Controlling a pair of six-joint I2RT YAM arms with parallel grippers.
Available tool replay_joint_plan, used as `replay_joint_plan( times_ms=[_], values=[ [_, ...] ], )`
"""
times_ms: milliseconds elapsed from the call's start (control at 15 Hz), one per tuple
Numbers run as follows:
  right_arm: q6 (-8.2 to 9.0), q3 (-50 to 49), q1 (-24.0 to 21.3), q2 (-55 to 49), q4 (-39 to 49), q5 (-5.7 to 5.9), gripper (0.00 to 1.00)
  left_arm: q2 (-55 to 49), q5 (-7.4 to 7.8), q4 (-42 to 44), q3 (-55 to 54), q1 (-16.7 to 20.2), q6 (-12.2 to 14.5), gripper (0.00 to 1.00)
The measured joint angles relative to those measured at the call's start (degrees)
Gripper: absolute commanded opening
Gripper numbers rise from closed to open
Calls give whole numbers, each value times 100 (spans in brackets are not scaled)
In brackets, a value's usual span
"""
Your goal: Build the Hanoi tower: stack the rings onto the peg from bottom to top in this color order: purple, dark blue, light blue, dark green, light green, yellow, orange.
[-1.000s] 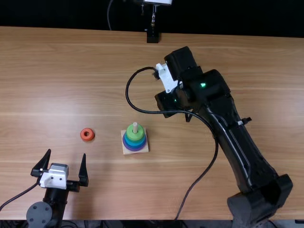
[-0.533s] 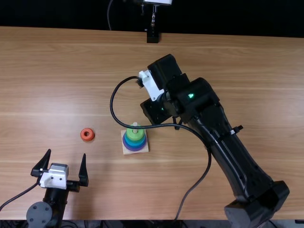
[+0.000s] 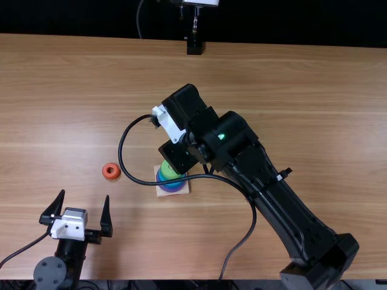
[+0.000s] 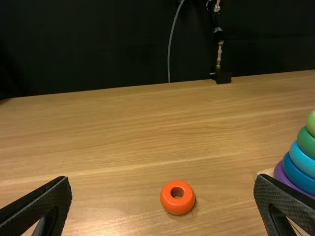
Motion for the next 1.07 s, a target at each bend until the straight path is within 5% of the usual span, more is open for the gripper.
replay_joint_plan(
  times_ms=[1067],
  values=[
    [4, -245, 149, 0, -4, 2, 0, 0, 0, 2, 0, 2, -2, 100]
  ],
)
